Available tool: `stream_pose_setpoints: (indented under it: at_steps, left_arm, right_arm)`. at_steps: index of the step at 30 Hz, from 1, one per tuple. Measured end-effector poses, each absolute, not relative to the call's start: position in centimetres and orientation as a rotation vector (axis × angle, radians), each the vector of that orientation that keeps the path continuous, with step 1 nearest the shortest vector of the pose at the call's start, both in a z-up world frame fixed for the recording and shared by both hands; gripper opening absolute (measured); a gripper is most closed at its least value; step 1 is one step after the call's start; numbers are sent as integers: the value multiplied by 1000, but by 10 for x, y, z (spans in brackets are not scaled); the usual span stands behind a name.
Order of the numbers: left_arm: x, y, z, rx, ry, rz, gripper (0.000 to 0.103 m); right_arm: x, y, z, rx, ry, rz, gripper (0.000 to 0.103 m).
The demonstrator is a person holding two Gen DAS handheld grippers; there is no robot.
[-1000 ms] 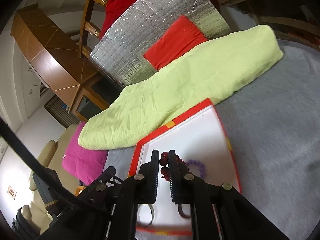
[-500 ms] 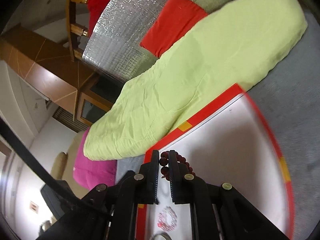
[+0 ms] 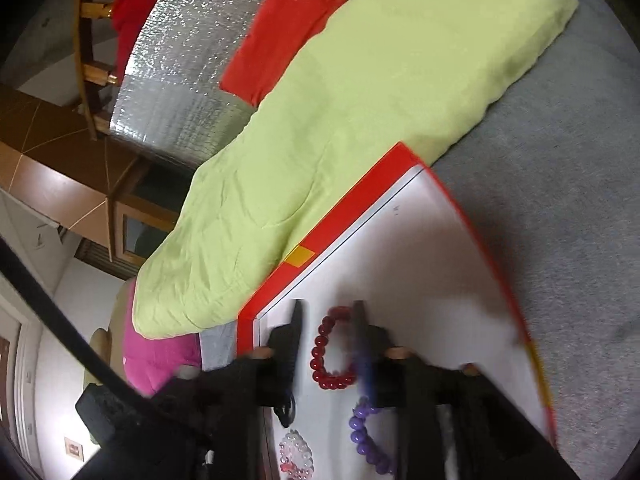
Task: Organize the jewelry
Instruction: 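Open both tools over the red box, dropping bracelet and hair tie inside, then move both tools back toward the bracelets lying beside the box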
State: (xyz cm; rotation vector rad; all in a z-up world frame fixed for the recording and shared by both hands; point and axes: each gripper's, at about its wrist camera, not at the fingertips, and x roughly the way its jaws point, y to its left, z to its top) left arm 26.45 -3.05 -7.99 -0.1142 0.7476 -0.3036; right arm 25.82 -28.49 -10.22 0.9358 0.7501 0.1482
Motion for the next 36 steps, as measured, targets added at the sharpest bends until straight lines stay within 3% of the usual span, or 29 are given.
stream_pose_setpoints:
  at_steps: [13, 18, 31, 36]
  left_arm:
    - [197, -11, -50, 107, 726, -102, 75]
    - [148, 4, -53, 218, 722, -34, 80]
    - [14, 40, -72, 164, 752, -36, 80]
    - [1, 35, -87, 160, 778, -51, 80]
  right_arm:
    - [180, -270, -22, 584, 670, 142, 46]
    - [119, -255, -29, 392, 708, 131, 46]
    - [5, -242, -60, 373, 829, 164, 46]
    - [-4, -224, -67, 313, 864, 180, 46]
